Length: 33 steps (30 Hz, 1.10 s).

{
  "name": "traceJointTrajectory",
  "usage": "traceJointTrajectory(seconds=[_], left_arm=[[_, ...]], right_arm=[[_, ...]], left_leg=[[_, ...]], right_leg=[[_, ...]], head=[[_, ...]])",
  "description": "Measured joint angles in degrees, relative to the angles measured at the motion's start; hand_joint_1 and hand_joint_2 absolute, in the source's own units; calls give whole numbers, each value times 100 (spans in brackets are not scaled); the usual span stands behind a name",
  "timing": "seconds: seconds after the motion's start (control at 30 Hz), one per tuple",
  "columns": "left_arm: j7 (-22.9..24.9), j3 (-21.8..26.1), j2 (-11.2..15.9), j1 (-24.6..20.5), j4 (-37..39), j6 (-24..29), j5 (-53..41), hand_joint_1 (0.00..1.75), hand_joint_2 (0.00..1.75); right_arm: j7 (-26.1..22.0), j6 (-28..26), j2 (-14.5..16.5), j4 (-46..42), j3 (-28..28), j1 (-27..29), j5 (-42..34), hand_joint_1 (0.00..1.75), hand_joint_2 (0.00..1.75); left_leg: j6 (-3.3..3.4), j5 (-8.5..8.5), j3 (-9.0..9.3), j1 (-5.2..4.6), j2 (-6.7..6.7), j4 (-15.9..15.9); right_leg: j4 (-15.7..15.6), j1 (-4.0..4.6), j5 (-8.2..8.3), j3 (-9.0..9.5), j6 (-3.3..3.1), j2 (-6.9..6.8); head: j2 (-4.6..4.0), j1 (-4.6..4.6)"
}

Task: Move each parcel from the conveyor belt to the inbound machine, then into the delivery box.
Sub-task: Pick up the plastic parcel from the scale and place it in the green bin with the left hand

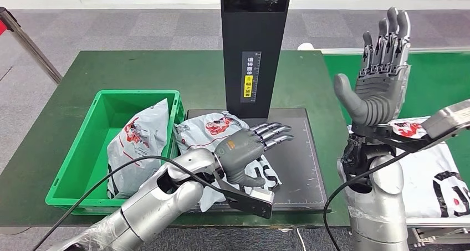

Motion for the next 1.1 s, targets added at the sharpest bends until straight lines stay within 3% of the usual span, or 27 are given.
traceJointTrajectory(seconds=[0.17,0.3,0.77,1.1], left_arm=[[-618,113,40,115,-87,-1059,1042,0,175],[-718,220,161,132,-426,-1484,1550,0,175],[-441,216,460,290,-650,-1002,1024,0,175],[-528,164,582,531,-69,-786,524,0,175]], right_arm=[[1,38,0,49,-1,-3,-20,0,175],[1,35,2,20,-3,50,-31,0,175],[-8,53,-9,-81,-222,286,-96,0,175],[-87,3,-62,-69,-272,399,-176,0,175]], left_leg=[[0,0,-2,0,-1,0],[0,0,-2,1,-2,0],[0,0,-2,0,0,0],[0,0,-3,0,2,-1]], right_leg=[[0,0,0,-1,0,-1],[0,1,0,-1,0,-1],[0,0,0,-2,0,0],[0,0,0,-4,0,1]], head=[[0,0],[0,-1],[0,-1],[0,-1]])
